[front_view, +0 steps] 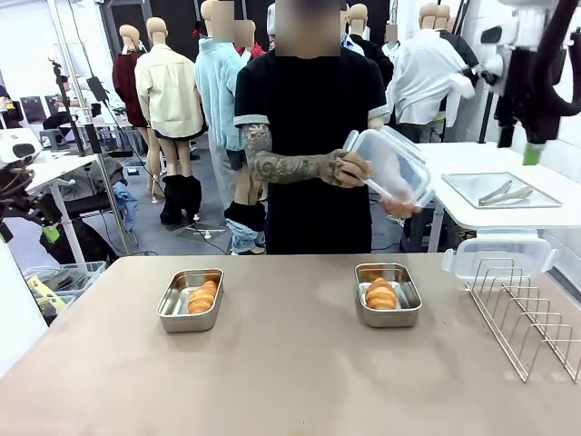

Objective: Place the bread in airtight containers.
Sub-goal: Pick up one Airtight Container lid and hand it to the human.

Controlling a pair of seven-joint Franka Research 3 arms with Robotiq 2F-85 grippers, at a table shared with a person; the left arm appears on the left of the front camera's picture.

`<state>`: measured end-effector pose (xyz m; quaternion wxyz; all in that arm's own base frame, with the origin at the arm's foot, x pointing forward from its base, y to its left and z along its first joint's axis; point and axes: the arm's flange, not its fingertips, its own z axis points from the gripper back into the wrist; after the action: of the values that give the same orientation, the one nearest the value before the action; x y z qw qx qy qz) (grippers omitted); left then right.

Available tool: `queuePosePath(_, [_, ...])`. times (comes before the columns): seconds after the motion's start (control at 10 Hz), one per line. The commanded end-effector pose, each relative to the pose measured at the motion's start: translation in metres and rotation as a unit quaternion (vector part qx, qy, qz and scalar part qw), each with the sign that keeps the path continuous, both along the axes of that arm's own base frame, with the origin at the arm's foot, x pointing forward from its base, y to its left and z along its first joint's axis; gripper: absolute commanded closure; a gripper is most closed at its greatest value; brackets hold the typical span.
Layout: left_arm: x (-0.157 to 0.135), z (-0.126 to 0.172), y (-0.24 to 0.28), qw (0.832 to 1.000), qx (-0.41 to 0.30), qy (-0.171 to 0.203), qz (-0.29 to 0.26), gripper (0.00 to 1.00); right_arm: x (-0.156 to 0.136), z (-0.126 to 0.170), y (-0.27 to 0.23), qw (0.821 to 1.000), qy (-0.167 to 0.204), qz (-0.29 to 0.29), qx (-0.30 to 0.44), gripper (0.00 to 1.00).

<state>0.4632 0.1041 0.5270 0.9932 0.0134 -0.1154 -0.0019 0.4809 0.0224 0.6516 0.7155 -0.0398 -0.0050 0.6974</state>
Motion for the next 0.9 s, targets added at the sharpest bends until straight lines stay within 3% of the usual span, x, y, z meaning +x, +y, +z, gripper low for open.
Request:
queuePosePath(0.0, [-0.002, 0.001, 0.000, 1.000, 0.006, 0.001, 0.009, 0.00, 0.010, -0.033, -0.019, 0.999, -0.021, 0.034, -0.012, 0.00])
queuePosePath(0.4, [-0.002, 0.001, 0.000, 1.000, 0.006, 0.001, 0.009, 0.00, 0.024, -0.059, -0.044, 0.997, -0.073, 0.002, 0.013, 0.00])
queuePosePath(0.8, [-0.002, 0.001, 0.000, 1.000, 0.006, 0.001, 0.009, 0.00, 0.026, -0.050, -0.045, 0.998, -0.058, 0.013, 0.005, 0.00])
